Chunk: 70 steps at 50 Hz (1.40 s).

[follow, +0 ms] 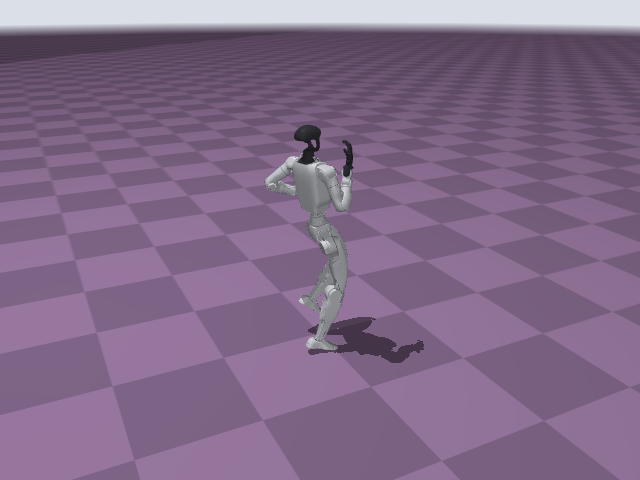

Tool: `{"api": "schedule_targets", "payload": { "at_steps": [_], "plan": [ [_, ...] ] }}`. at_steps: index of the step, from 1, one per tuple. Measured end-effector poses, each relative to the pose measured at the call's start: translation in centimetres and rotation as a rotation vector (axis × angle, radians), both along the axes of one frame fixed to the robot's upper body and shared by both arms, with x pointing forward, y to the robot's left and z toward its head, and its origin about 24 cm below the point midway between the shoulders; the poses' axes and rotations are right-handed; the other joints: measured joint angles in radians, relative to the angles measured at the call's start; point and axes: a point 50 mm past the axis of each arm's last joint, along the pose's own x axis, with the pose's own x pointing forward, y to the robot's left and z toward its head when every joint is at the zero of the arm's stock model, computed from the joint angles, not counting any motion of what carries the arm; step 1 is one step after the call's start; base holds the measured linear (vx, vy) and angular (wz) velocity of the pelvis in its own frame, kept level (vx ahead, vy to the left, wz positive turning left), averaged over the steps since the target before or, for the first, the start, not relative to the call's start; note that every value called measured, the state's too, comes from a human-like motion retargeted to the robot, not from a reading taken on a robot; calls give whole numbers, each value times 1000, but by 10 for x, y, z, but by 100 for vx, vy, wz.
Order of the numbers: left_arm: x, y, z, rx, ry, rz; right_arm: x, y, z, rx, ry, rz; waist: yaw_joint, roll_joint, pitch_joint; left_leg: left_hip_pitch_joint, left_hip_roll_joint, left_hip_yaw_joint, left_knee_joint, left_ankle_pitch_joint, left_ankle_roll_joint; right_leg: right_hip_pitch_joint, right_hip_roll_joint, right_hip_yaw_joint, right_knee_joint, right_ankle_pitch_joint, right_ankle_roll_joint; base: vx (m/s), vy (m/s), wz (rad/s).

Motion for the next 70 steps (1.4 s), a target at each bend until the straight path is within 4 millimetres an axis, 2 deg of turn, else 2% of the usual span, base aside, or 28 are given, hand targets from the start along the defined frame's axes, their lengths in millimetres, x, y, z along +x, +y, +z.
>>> {"api": "schedule_targets", "payload": {
  "at_steps": [2, 4, 5, 7, 8, 11, 13, 15, 18, 20, 23, 27, 30, 31, 33, 35, 38, 42, 45, 47, 48, 52, 56, 60, 62, 67, 68, 70],
  "plan": [
    [14, -9, -1, 36, -80, 52, 15, 7, -29, -67, 173, -29, -39, 57, -39, 197, 24, -47, -388, 174, -66, -346, 28, -86, 640, -211, -81, -6, 7, -123],
    [49, -12, 10, 33, -207, 139, 35, 3, -64, -146, 403, -116, -95, 77, -29, 361, 39, -46, -693, 212, -93, -679, 15, -144, 1180, -294, -39, -4, 8, -43],
    [67, -17, 18, 51, -290, 155, 43, -1, -84, -212, 500, -166, -131, 97, -22, 441, 57, -31, -819, 143, -110, -815, 28, -162, 1385, -332, -30, -9, 13, 31],
    [103, -33, 36, 72, -461, 188, 51, -13, -125, -311, 685, -258, -222, 118, -1, 536, 68, -5, -932, -211, -101, -1060, 27, -176, 1695, -384, 38, -17, 15, 84],
    [121, -45, 45, 96, -541, 199, 53, -19, -147, -357, 774, -304, -263, 123, 9, 542, 65, 1, -937, -336, -78, -1157, 28, -171, 1804, -430, 30, -25, 14, 137],
    [165, -71, 113, 59, -834, 195, 44, -40, -173, -343, 945, -382, -384, 71, 129, 497, 3, -86, -744, -480, 6, -1215, -95, -120, 1945, -471, 45, -21, 10, 166],
    [164, -89, 167, 24, -1066, 156, 31, -45, -165, -272, 937, -352, -349, 54, 125, 482, -15, -59, -745, -442, -11, -1213, -99, -97, 1882, -418, 28, 6, 0, -53],
    [143, -96, 193, -28, -1218, 159, 17, -42, -152, -278, 890, -288, -299, 67, 19, 530, -7, 10, -927, -324, -31, -1159, -40, -99, 1712, -308, 25, 27, -4, -148],
    [106, -87, 186, -149, -1247, 182, -3, -44, -149, -406, 893, -213, -412, 130, -181, 501, 39, -72, -1054, -60, -103, -866, 1, -150, 1241, -113, 85, 32, -12, 61],
    [88, -87, 178, -227, -1231, 145, -17, -52, -157, -457, 950, -251, -475, 145, -219, 518, 51, -150, -1090, 120, -171, -549, 60, -142, 770, 50, 151, 28, -14, 178],
    [78, -84, 174, -310, -1178, 69, -25, -73, -175, -475, 1082, -420, -420, 10, -187, 419, -62, -66, -752, 41, -96, -72, 23, 77, -35, 269, 206, 15, -13, 67],
    [80, -76, 172, -253, -1141, 27, -11, -86, -187, -422, 1143, -521, -245, -75, -105, -42, -41, 83, 186, -275, -30, 118, -102, 97, -375, -149, 138, -8, -6, -48],
    [89, -60, 149, -202, -1037, 107, 29, -69, -197, -335, 1100, -477, -134, -28, 29, -265, 48, 81, 685, -412, -31, 137, -75, 128, -380, -326, 21, -23, -2, -87],
    [90, -53, 133, -175, -955, 150, 50, -59, -188, -356, 1018, -463, -126, -4, 69, -307, 72, 71, 763, -437, -23, 78, -48, 149, -250, -370, -6, -24, -2, -67],
    [86, -36, 105, -136, -791, 223, 86, -42, -150, -371, 813, -457, -154, 3, 97, -417, 99, 68, 858, -458, 22, -50, -26, 152, -44, -416, 2, -12, -3, 27],
    [71, -20, 90, -154, -670, 260, 97, -36, -106, -247, 652, -427, -215, -22, 37, -520, 106, 75, 850, -424, 85, -104, -41, 99, -53, -376, 40, 8, -3, 131],
    [56, -11, 78, -146, -539, 216, 72, -43, -74, -7, 538, -364, -170, -75, -47, -439, 86, 114, 610, -342, 101, -69, -71, 67, -229, -152, 80, 17, 5, 42],
    [40, -4, 48, -55, -365, 225, 44, -35, -61, -96, 440, -310, -128, -107, -46, -30, -12, 154, -50, -182, 33, 6, -94, 109, -302, 147, 160, 17, 13, -73],
    [36, -5, 29, -20, -281, 271, 35, -33, -72, -156, 480, -284, -176, 1, -52, 285, 11, 68, -664, 103, -70, -86, -8, -19, 19, 45, 101, 13, 17, -11],
    [47, -12, 25, 27, -308, 285, 28, -36, -76, -121, 507, -287, -220, 81, -63, 376, 67, 2, -867, 30, -118, -300, 24, -104, 485, -150, 83, 3, 15, 54],
    [54, -16, 26, 44, -339, 282, 26, -38, -78, -94, 516, -280, -242, 101, -47, 412, 87, -7, -900, -101, -103, -397, 30, -113, 713, -231, 92, -5, 11, 61],
    [109, -41, 37, 67, -455, 174, 37, -38, -94, -51, 613, -256, -295, 62, 71, 408, 70, 15, -748, -479, 88, -713, 18, -50, 1461, -475, 72, -20, 6, 36],
    [160, -77, 97, 110, -736, 72, 47, -36, -114, 60, 721, -229, -286, 41, 63, 214, 95, 33, -513, -520, 71, -985, 56, -47, 1751, -526, -4, -16, 3, -32],
    [158, -100, 166, 88, -1054, 28, 31, -43, -107, -112, 706, -203, -366, 52, -20, 258, 68, 24, -751, -382, 13, -972, 31, -86, 1625, -469, -14, 4, 0, 22],
    [148, -104, 178, 5, -1105, 33, 20, -48, -114, -164, 767, -199, -412, 75, -68, 318, 56, 4, -927, -235, -16, -861, 19, -114, 1416, -381, 6, 11, -5, 69],
    [126, -98, 159, -204, -1015, 45, 3, -58, -148, -317, 949, -276, -411, 94, -85, 460, 25, -43, -1121, 114, -70, -330, 80, -81, 466, 26, 84, 10, -7, 34],
    [123, -94, 150, -214, -973, 52, 3, -60, -155, -363, 981, -297, -395, 60, -83, 435, -14, -37, -1048, 132, -59, -207, 69, -20, 222, 124, 111, 4, -8, -12],
    [117, -83, 135, -212, -883, 68, 9, -64, -166, -421, 1023, -338, -345, -26, -88, 269, -96, 15, -705, 44, -20, -38, -20, 71, -115, 109, 138, -3, -8, -53]
  ]
}}
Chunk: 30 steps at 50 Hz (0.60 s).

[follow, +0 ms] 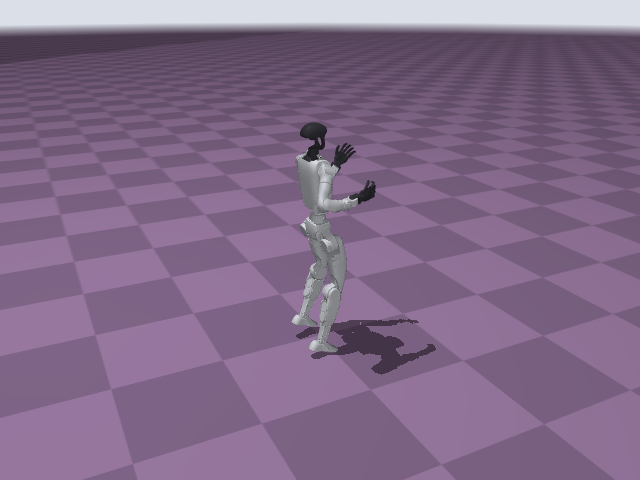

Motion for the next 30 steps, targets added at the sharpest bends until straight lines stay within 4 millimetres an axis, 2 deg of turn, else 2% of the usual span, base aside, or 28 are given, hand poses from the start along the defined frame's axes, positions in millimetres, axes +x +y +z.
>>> {"api": "schedule_targets", "payload": {
  "at_steps": [3, 5, 6, 8, 10, 12, 15, 18, 20, 22, 24, 25, 26, 28, 30],
  "plan": [
    [-6, 16, -16, -1, 70, 39, 20, 5, -10, -4, -10, -32, 132, -34, 70, -283, 63, 101, 693, -246, 3, 141, -75, -17, -203, -305, -10, -12, -5, -125],
    [-9, 30, -33, -1, 137, 94, 42, 12, -15, 18, -33, -55, 218, -5, 155, -398, 161, 116, 1060, -360, 1, 206, -59, 13, -277, -407, -63, -22, -6, -141],
    [-11, 39, -48, -19, 214, 127, 57, 16, -12, 25, -59, -62, 234, 28, 194, -441, 198, 89, 1178, -388, -7, 209, -29, 38, -258, -435, -121, -27, -7, -96],
    [-23, 54, -78, -70, 377, 186, 84, 27, 7, 39, -157, -57, 232, 74, 246, -526, 235, 41, 1331, -422, -5, 167, 17, 58, -161, -482, -190, -24, -4, -23],
    [-40, 64, -97, -113, 494, 215, 99, 40, 44, 96, -318, -34, 192, 78, 238, -609, 233, 25, 1376, -427, 35, 90, 24, 34, -75, -502, -180, -11, -1, 68],
    [-55, 72, -100, -70, 546, 185, 93, 47, 79, 210, -467, -8, 170, 55, 173, -655, 221, 36, 1324, -385, 79, 47, 4, -3, -108, -467, -141, 3, 1, 99],
    [-66, 80, -98, 81, 608, 107, 67, 49, 111, 390, -613, 26, 214, -1, 82, -586, 204, 86, 1091, -265, 99, 31, -34, -17, -233, -345, -70, 9, 5, 22],
    [-70, 84, -103, 184, 656, 71, 47, 56, 127, 433, -694, 141, 249, -46, 53, -338, 182, 153, 647, -139, 77, 58, -52, 3, -313, -233, -21, 9, 9, -56],
    [-69, 86, -112, 204, 689, 81, 43, 62, 129, 399, -699, 213, 234, -42, 64, -111, 159, 180, 268, -88, 53, 97, -36, 13, -332, -193, -10, 6, 13, -36],
    [-64, 83, -123, 204, 699, 108, 40, 63, 125, 351, -682, 252, 171, 5, 91, 104, 156, 170, -41, -198, 6, 102, 13, -9, -247, -215, -27, -2, 20, 42],
    [-51, 69, -135, 243, 670, 116, 40, 70, 115, 289, -663, 290, 92, 59, 108, 227, 179, 152, -234, -336, -22, -44, 60, -57, 87, -307, -48, -19, 21, 73],
    [-42, 59, -140, 281, 646, 118, 42, 75, 107, 259, -645, 300, 59, 70, 101, 236, 189, 146, -288, -390, -13, -188, 68, -80, 342, -369, -46, -30, 12, 60],
    [-24, 49, -136, 294, 598, 131, 48, 77, 97, 252, -593, 268, 40, 47, 132, 221, 170, 134, -261, -432, 39, -294, 43, -73, 555, -434, -42, -31, 7, 56],
    [14, 25, -111, 319, 447, 151, 59, 77, 70, 250, -464, 166, 23, 14, 210, 159, 161, 111, -109, -507, 105, -457, 15, -53, 916, -562, -77, -28, 3, 48],
    [43, -1, -62, 321, 221, 148, 60, 69, 42, 252, -340, 51, 34, 18, 245, 71, 189, 101, 43, -545, 92, -602, 20, -47, 1193, -637, -119, -18, 4, 13]
  ]
}}
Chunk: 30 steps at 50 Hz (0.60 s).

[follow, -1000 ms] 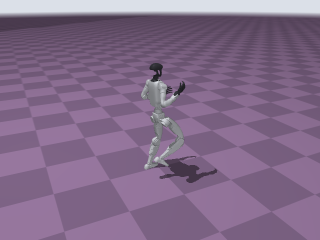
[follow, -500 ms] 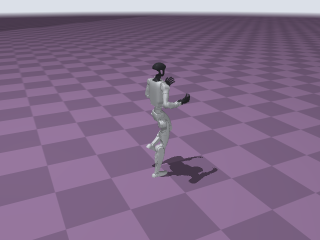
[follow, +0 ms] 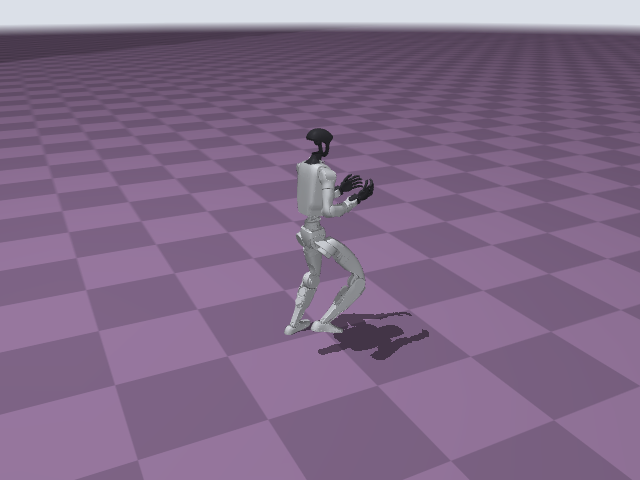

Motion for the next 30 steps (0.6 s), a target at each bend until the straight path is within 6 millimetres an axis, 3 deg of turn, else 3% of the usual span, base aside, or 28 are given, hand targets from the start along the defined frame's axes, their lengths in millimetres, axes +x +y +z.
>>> {"api": "schedule_targets", "payload": {
  "at_steps": [2, 5, 8, 10, 12, 15, 17, 19, 20, 22, 23, 25, 26, 28, 30],
  "plan": [
    [7, -21, 59, -25, -240, -66, -17, -18, -10, 6, 58, -34, 5, 29, -62, -64, 23, 0, -21, 24, -43, -140, 17, -21, 152, -2, -1, -3, 1, -5],
    [-18, -29, 122, -138, -536, -124, -59, -51, -6, -58, 116, -7, -76, 101, -147, -12, 47, -26, -252, 203, -119, -120, 10, -139, 129, 20, 43, 20, -5, 51],
    [-43, -22, 128, -239, -609, -137, -92, -72, -12, -179, 258, -6, -93, 161, -271, 61, 51, -6, -515, 545, -183, 1, 61, -180, -149, 66, -7, 17, -11, 0],
    [-53, -17, 118, -327, -555, -189, -107, -84, -22, -278, 367, -40, -83, 163, -297, 85, 38, 10, -515, 677, -188, 175, 55, -193, -441, 186, -3, 13, -17, 28],
    [-57, -11, 101, -367, -459, -224, -109, -91, -35, -361, 443, -68, -50, 84, -280, -45, 0, 60, -101, 519, -99, 361, -18, -131, -782, 367, 26, 2, -16, 20],
    [-56, 3, 70, -435, -283, -202, -87, -93, -51, -426, 470, -98, 44, 7, -185, -377, 23, 83, 759, 251, -14, 596, -106, 26, -1237, 629, 92, -9, -11, -29],
    [-54, 17, 41, -407, -144, -113, -60, -87, -62, -409, 443, -114, 112, -23, -151, -666, 47, 60, 1217, 182, -16, 635, -152, 105, -1328, 509, 121, -17, -14, -33],
    [-58, 37, 4, -344, -2, 33, -23, -69, -63, -344, 352, -142, 174, -33, -103, -942, 72, 18, 1545, 159, -66, 643, -179, 112, -1321, 270, 102, -18, -14, -52],
    [-63, 50, -17, -320, 76, 113, -2, -56, -55, -301, 281, -155, 209, -32, -56, -1045, 79, -6, 1663, 150, -99, 655, -188, 114, -1300, 172, 75, -18, -10, -106],
    [-82, 79, -54, -284, 261, 219, 35, -29, 3, -195, 15, -127, 250, -14, 84, -1103, 58, -47, 1735, 124, -123, 689, -181, 150, -1203, 114, 6, -14, -8, -93],
    [-97, 92, -65, -255, 346, 235, 40, -17, 38, -125, -133, -86, 248, -10, 115, -1114, 46, -58, 1720, 119, -104, 707, -175, 147, -1195, 138, 3, 1, -10, 12],
    [-125, 107, -68, -192, 464, 192, 22, -8, 90, 31, -374, -4, 233, -23, 55, -1127, 30, -45, 1614, 145, -27, 777, -171, 77, -1374, 305, 49, 19, -11, 122],
    [-133, 108, -63, -153, 493, 144, 5, -9, 102, 80, -448, 18, 250, -44, -12, -1097, 19, -17, 1507, 191, -2, 792, -174, 43, -1484, 441, 83, 27, -8, 126],
    [-146, 109, -59, -105, 560, 73, -24, -7, 113, 131, -542, 97, 302, -70, -114, -956, -10, 22, 1236, 311, 4, 780, -168, 7, -1587, 666, 128, 24, -2, 0],
    [-163, 110, -66, -122, 645, 78, -38, 2, 106, 120, -523, 226, 345, -28, -159, -678, -37, 7, 873, 447, -49, 746, -120, -27, -1490, 708, 76, 16, 4, -171]
  ]
}}
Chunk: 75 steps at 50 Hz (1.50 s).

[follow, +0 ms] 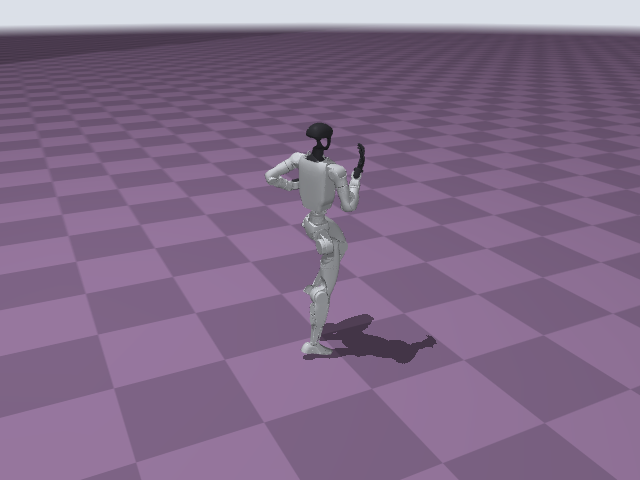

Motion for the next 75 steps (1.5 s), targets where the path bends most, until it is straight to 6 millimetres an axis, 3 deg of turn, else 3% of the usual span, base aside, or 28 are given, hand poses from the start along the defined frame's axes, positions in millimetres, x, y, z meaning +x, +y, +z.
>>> {"api": "schedule_targets", "payload": {
  "at_steps": [3, 6, 10, 14, 16, 18, 20, 25, 27, 29, 32, 35, 38, 40, 42, 43, 45, 47, 49, 52, 55, 57, 60, 65, 68, 70, 72, 75],
  "plan": [
    [-3, -14, -24, 65, 24, 46, 8, 19, -44, -163, 153, 54, -20, 129, -51, 439, -7, -106, -646, 214, -103, -337, 87, -100, 845, -319, -157, 8, 5, -192],
    [49, -29, -26, 81, -97, 89, 24, 15, -94, -277, 402, -74, -100, 179, -51, 712, -22, -195, -1129, 340, -158, -777, 115, -169, 1650, -452, -105, 6, 0, -44],
    [127, -75, 21, 41, -452, 79, 28, -19, -147, -410, 622, -304, -308, 212, 6, 898, 5, -184, -1365, -125, -103, -1222, 75, -218, 2269, -530, -20, -9, 7, 111],
    [163, -126, 146, -47, -997, -35, -2, -68, -166, -336, 841, -417, -471, 158, 72, 819, -53, -316, -1227, -212, -54, -1304, -26, -153, 2318, -610, -32, -12, -3, 186],
    [143, -143, 189, -122, -1210, -98, -32, -79, -157, -354, 859, -393, -436, 190, 14, 791, -45, -298, -1244, -88, -89, -1233, -41, -178, 2142, -546, -58, 18, -5, -23],
    [115, -147, 200, -224, -1322, -118, -51, -77, -145, -483, 837, -305, -389, 248, -91, 764, -5, -253, -1310, 118, -141, -1125, 50, -204, 1856, -422, -76, 24, -11, -90],
    [89, -142, 193, -333, -1331, -131, -61, -75, -148, -628, 857, -218, -419, 279, -162, 691, 13, -243, -1235, 256, -164, -920, 129, -197, 1489, -286, -45, 19, -15, 42],
    [85, -124, 147, -352, -1054, -148, -38, -101, -192, -682, 995, -460, -428, 91, -28, 277, -61, -51, -66, -136, 82, -145, 99, 92, 409, 33, 62, 12, -12, 116],
    [96, -110, 116, -283, -885, -84, -1, -102, -203, -557, 995, -588, -325, 38, 41, -16, -22, 12, 403, -208, 97, -39, 44, 171, 265, -154, 49, -5, -14, -71],
    [99, -87, 72, -166, -689, 33, 43, -86, -188, -413, 882, -661, -202, 27, 118, -285, 11, 0, 725, -242, 14, 12, 9, 200, 217, -446, -10, -9, -9, -178],
    [71, -28, 8, 11, -359, 160, 95, -39, -98, -197, 490, -579, -78, 21, 261, -444, 42, -58, 898, -298, -50, 53, -15, 286, 287, -602, -61, -2, -4, -192],
    [21, -1, -9, 19, -104, 104, 79, -14, -22, -66, 169, -425, -99, 10, 151, -436, 107, -59, 753, -302, 106, 125, -7, 221, 87, -346, -10, 27, -7, 75],
    [-1, -7, -3, -13, 29, -63, 28, -7, 2, -21, 3, -275, 9, -16, -10, -208, 61, 16, 316, -129, 81, 94, -14, 161, -50, -30, 67, 32, 3, -14],
    [-17, -10, -5, -36, 88, -86, 5, 3, 3, -55, -57, -149, 55, 43, -27, 111, 41, 10, -97, 14, -6, 65, 46, 125, 98, -48, 9, 23, 5, -195],
    [-17, -19, -13, -47, 75, -55, 2, 15, -16, -106, 2, -71, 22, 131, -17, 446, 36, -47, -574, 160, -71, -112, 122, 17, 649, -258, -78, 18, 5, -141],
    [-4, -20, -12, -56, 39, -19, 7, 16, -27, -108, 83, -58, 3, 105, -42, 504, 0, -62, -773, 241, -66, -352, 88, -37, 1064, -359, -37, 15, 5, -68],
    [27, -31, -9, -45, -71, 6, 15, 14, -55, -185, 232, -86, -41, 147, -61, 674, 6, -121, -1139, 421, -116, -644, 107, -121, 1602, -491, -92, 10, 6, -34],
    [65, -48, 4, -18, -250, 13, 20, 1, -84, -282, 357, -173, -103, 203, -57, 775, 44, -161, -1296, 295, -153, -893, 144, -188, 1989, -550, -101, 3, 11, 18],
    [103, -72, 35, -59, -482, 33, 20, -21, -112, -345, 485, -294, -206, 218, -29, 798, 53, -179, -1322, -5, -116, -1133, 124, -219, 2279, -566, -39, -6, 13, 140],
    [143, -109, 124, -173, -904, 1, 1, -65, -142, -334, 708, -448, -414, 176, 70, 741, -1, -310, -1220, -209, -30, -1281, -4, -196, 2450, -603, 23, -12, 0, 290],
    [129, -134, 205, -189, -1296, -85, -40, -87, -135, -338, 789, -432, -460, 183, 52, 694, -23, -356, -1210, -99, -67, -1204, -95, -203, 2252, -567, -25, 8, -9, 102],
    [104, -135, 216, -234, -1415, -78, -54, -80, -124, -478, 774, -330, -408, 234, -33, 749, 29, -259, -1367, 100, -119, -1082, 5, -225, 1951, -445, -51, 17, -17, -144],
    [74, -126, 196, -240, -1414, -66, -64, -68, -137, -707, 792, -174, -386, 277, -183, 674, 62, -119, -1343, 303, -149, -817, 138, -190, 1325, -235, -73, 9, -19, -32],
    [84, -100, 141, -345, -1008, -61, -19, -94, -167, -759, 865, -444, -363, 111, 14, 259, 3, 5, -75, -156, 68, -23, 25, 44, 188, 22, 7, 5, -15, 93],
    [95, -75, 86, -169, -739, 88, 39, -90, -172, -578, 811, -641, -215, 79, 82, -199, 83, -22, 549, -232, 7, 13, -3, 125, 110, -409, -23, -14, -18, -93],
    [86, -45, 36, -52, -507, 202, 80, -66, -136, -394, 637, -670, -138, 83, 181, -377, 102, -74, 766, -259, -70, -8, 5, 192, 219, -603, -107, -19, -8, -163],
    [61, -15, -4, 10, -270, 238, 97, -36, -64, -201, 357, -553, -124, 80, 244, -436, 114, -87, 804, -278, -42, -73, 14, 229, 401, -648, -134, -9, -3, -69],
    [19, -3, -19, 12, -45, 117, 57, -10, 8, -5, 27, -324, -182, 58, 117, -450, 50, -58, 649, -227, 67, 26, -11, 93, 106, -393, -60, 23, -1, 138]
  ]
}}
